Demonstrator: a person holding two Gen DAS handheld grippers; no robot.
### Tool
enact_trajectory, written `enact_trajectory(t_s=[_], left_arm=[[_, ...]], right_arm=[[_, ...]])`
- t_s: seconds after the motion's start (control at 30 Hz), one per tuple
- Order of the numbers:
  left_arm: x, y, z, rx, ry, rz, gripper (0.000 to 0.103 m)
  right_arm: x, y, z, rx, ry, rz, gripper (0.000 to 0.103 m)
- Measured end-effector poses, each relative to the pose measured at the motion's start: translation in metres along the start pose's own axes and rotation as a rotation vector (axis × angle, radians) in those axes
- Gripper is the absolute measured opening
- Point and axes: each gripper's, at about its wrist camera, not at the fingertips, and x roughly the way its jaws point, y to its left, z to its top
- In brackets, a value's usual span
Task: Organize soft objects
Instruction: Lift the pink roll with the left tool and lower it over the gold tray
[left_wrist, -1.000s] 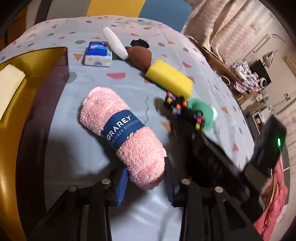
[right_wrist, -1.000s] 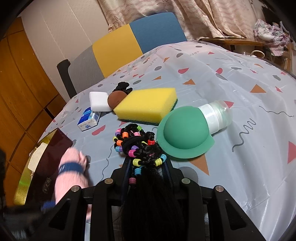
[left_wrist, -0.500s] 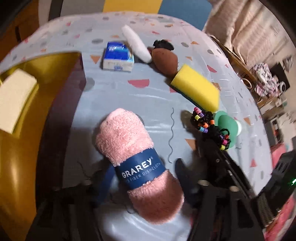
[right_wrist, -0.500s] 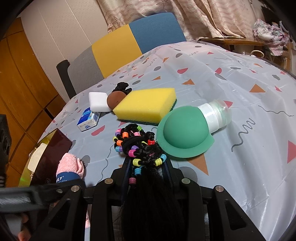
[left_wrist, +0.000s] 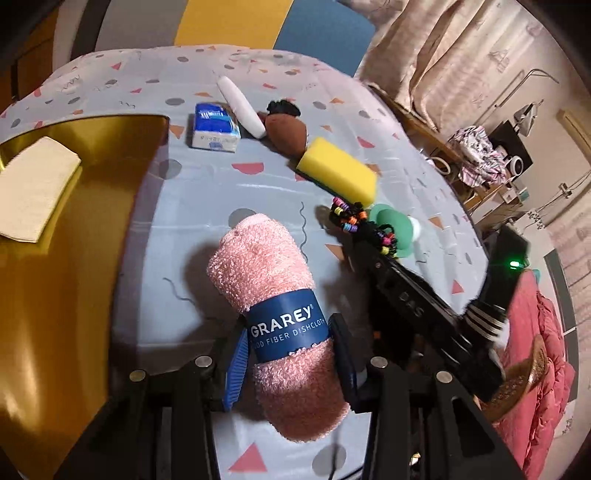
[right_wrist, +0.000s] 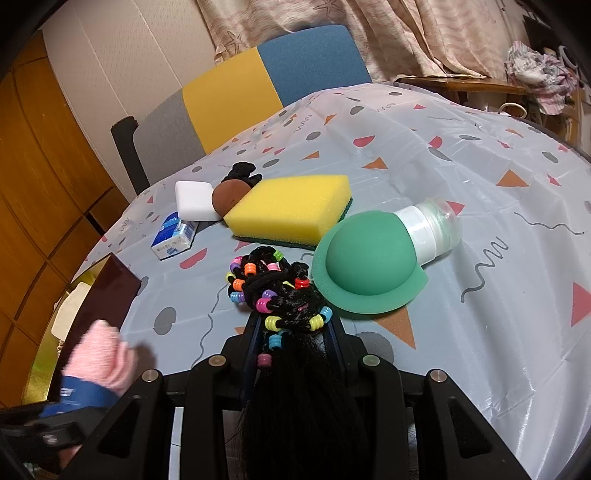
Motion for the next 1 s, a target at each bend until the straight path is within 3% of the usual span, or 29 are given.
enact_trajectory(t_s=[0.27,0.53,0.73,1.0], left_arm=[[-0.049,0.017,-0.006,0.033,-0.053,-0.003,0.042],[-0.090,0.081,0.004,-0.036,-0.088,0.050,0.042],[-0.102,0.141,0.011,-0.101,-0.082,0.142,0.042],[-0.100,0.201,0.020,-0.105,0.042,0.330,0.042]], right_arm=[[0.000,0.003,0.000,-0.015,0.005,-0.019,0.033],[0.001,0.005,0.000,-0.025,0.008,-0.031,0.033],[0.002,0.008,0.000,-0.037,0.012,-0.046,0.033],[0.003,0.011,0.000,-0.056,0.017,-0.070,0.033]])
